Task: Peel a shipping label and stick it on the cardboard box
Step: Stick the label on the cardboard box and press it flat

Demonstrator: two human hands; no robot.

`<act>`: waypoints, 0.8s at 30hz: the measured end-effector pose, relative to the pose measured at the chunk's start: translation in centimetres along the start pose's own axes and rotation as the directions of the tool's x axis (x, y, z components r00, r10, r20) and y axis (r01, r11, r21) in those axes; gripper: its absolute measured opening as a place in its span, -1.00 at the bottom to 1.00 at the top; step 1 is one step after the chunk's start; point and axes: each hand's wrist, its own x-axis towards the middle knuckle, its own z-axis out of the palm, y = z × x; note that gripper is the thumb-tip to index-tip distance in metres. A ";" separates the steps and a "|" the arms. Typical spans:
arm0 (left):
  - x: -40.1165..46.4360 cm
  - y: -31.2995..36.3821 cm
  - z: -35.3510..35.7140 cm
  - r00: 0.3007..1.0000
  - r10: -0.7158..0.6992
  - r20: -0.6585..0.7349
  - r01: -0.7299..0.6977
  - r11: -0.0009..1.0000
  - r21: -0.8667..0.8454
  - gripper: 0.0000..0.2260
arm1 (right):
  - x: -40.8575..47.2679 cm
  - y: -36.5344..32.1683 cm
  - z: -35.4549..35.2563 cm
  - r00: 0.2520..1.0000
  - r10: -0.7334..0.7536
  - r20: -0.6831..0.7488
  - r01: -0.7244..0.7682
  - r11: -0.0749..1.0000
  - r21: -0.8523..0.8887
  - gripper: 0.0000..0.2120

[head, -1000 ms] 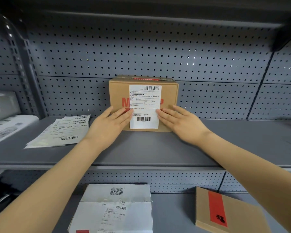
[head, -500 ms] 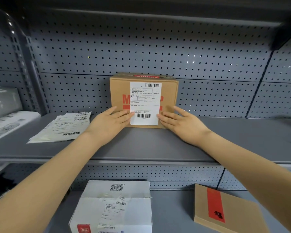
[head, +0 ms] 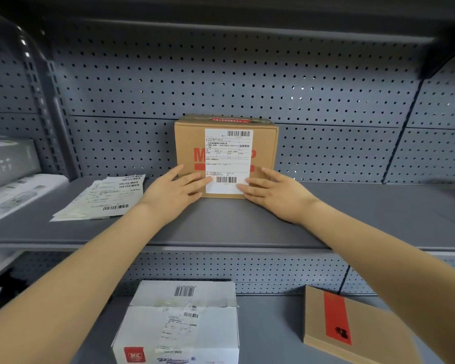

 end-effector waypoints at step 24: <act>-0.4 2.0 -2.7 0.988 -0.111 0.110 0.132 0.970 -0.206 -0.49 | -1.2 -1.0 -2.7 0.972 0.127 0.196 -0.152 0.981 0.119 -0.44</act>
